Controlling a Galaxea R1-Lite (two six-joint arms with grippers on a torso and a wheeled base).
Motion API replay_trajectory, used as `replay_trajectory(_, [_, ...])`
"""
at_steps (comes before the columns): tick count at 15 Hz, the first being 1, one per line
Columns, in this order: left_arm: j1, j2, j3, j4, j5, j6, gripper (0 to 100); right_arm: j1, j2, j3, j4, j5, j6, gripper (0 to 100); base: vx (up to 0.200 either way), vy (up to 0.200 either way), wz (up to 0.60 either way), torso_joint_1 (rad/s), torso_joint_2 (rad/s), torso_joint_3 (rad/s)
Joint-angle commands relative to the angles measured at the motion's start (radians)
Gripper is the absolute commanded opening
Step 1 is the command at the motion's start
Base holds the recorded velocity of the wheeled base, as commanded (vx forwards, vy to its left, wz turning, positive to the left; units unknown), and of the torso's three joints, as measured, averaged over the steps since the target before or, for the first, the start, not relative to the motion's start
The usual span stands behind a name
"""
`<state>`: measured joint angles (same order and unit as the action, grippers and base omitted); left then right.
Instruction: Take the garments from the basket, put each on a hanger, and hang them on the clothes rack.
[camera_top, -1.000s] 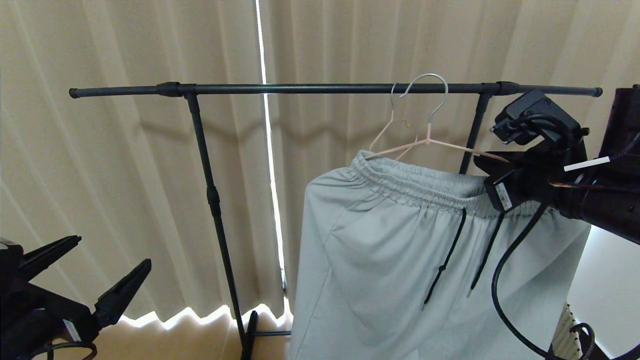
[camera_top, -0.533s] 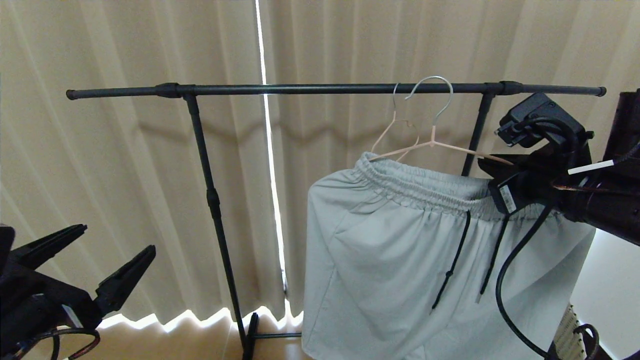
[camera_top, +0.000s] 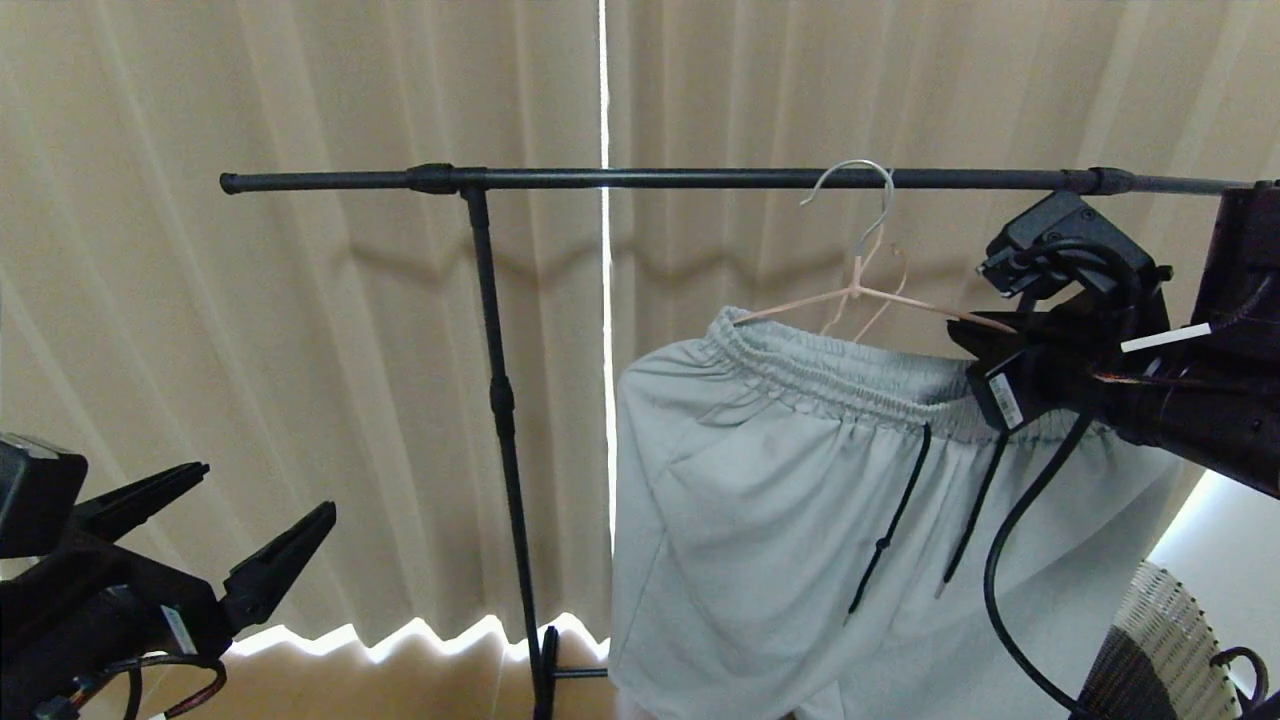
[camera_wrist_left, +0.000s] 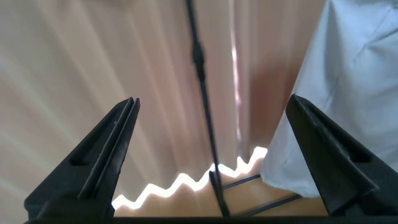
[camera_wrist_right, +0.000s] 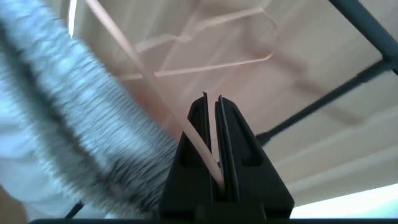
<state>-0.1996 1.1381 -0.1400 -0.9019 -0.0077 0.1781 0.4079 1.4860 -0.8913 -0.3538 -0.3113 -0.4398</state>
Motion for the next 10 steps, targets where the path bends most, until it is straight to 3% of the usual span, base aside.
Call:
replay_trajectory(1, [-0.001, 0.006, 0.003, 0.000, 0.000, 0.000, 100, -0.006, 0.014, -0.005, -0.001, -0.031, 0.000, 0, 0.000, 0.000, 0.00, 0.000, 0.00, 0.000])
replay_trajectory(6, [-0.046, 0.005, 0.003, 0.000, 0.000, -0.002, 100, -0.043, 0.031, -0.014, -0.001, -0.095, 0.001, 0, 0.000, 0.000, 0.00, 0.000, 0.00, 0.000])
replay_trajectory(10, [-0.049, 0.008, 0.003, 0.000, 0.000, -0.003, 100, -0.044, 0.046, -0.038, -0.001, -0.097, 0.029, 0, 0.000, 0.000, 0.00, 0.000, 0.00, 0.000])
